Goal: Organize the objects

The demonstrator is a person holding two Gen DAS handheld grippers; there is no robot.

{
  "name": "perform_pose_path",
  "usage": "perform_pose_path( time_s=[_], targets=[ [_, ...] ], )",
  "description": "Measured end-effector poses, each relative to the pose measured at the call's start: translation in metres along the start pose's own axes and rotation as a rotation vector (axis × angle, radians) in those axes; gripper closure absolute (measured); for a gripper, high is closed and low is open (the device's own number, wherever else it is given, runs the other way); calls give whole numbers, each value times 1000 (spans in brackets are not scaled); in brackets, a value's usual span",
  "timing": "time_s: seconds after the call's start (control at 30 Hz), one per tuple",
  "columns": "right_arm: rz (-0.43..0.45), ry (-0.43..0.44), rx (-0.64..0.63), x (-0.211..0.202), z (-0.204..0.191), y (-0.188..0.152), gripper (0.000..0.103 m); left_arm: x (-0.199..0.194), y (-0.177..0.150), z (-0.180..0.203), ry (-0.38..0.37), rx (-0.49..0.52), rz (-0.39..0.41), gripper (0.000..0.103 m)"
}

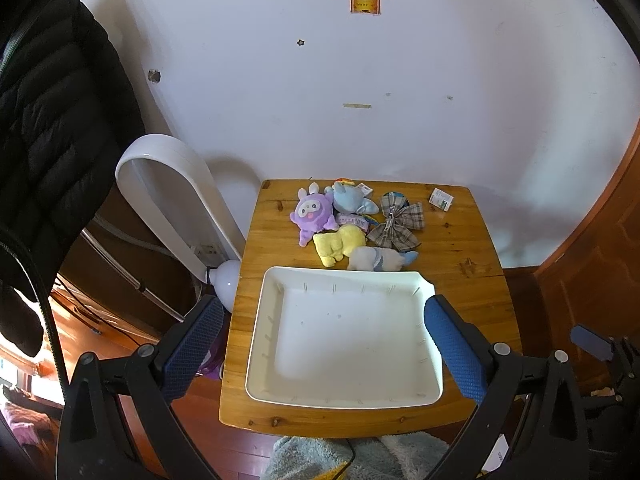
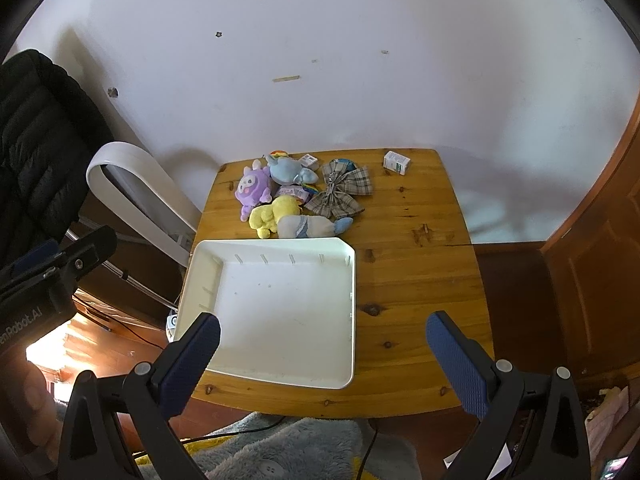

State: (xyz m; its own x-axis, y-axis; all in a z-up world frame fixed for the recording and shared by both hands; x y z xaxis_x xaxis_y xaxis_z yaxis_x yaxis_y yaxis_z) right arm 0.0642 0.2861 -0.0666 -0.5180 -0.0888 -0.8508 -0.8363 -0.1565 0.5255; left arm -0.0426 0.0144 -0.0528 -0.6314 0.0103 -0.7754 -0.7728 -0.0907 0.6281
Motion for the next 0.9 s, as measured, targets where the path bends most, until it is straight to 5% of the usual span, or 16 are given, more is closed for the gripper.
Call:
perform_pose_path(
  time_s=[0.9],
  targets=[
    [-9, -5, -25, 9, -4, 15, 0, 5, 3, 4, -3, 52, -3, 2]
  ],
)
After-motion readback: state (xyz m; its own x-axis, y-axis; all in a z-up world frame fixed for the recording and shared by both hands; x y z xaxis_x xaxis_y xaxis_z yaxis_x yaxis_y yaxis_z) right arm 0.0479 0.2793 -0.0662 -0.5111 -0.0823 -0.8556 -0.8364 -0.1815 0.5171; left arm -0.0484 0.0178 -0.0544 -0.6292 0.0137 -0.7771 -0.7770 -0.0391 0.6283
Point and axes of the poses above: each gripper's, at about its wrist camera, not at the fingertips, and x roughly the way its jaws point, z to its right, y to its top, the point moved 6 cm from there along x, roughly the way its jaws point, and after that the axes turned 11 degrees about -x, right-handed, at the moved point
